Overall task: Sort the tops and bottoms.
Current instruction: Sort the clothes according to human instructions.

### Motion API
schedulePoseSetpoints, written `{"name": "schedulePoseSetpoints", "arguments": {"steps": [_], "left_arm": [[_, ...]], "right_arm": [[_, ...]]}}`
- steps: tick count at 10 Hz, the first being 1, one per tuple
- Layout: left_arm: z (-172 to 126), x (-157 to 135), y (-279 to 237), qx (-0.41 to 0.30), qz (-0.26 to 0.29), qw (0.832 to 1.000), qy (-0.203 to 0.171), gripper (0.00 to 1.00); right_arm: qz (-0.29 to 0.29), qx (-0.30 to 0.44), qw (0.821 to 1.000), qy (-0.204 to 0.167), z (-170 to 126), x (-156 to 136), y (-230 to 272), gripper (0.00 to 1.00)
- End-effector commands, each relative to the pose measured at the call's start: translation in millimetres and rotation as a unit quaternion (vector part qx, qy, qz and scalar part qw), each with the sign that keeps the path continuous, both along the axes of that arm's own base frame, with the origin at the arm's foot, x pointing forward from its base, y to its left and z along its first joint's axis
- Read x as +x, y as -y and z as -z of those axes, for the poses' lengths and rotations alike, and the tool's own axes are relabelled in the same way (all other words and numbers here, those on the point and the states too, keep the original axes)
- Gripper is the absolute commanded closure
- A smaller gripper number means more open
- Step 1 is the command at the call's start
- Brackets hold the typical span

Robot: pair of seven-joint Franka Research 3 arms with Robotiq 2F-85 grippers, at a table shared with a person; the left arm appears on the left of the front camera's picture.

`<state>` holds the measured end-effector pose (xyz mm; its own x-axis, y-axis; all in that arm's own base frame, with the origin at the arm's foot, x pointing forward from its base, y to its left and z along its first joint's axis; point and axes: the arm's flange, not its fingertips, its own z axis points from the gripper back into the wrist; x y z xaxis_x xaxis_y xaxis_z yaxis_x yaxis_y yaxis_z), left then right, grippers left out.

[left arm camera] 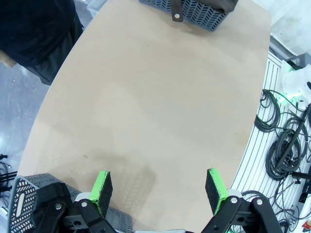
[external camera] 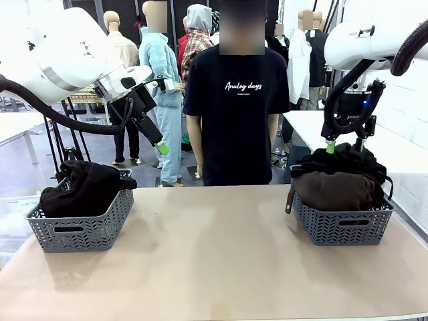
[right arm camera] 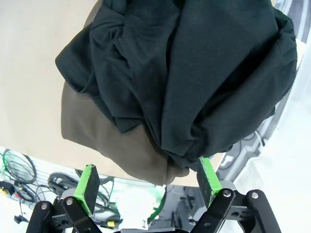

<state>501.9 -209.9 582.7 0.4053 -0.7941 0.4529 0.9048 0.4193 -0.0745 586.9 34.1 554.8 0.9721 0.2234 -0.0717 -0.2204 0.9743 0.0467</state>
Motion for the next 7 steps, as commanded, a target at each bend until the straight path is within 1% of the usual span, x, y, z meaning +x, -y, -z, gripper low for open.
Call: {"name": "schedulePoseSetpoints", "arguments": {"steps": [1, 7], "left_arm": [[-1.4, -1.0, -1.2, -0.001, -0.001, 1.000, 0.001, 0.00], [-1.4, -1.0, -1.2, -0.001, -0.001, 1.000, 0.001, 0.00]], "right_arm": [[0.000, 0.001, 1.000, -0.001, 1.2, 0.4, 0.5, 0.00], [0.000, 0.001, 1.000, -0.001, 1.2, 0.4, 0.5, 0.00]]}}
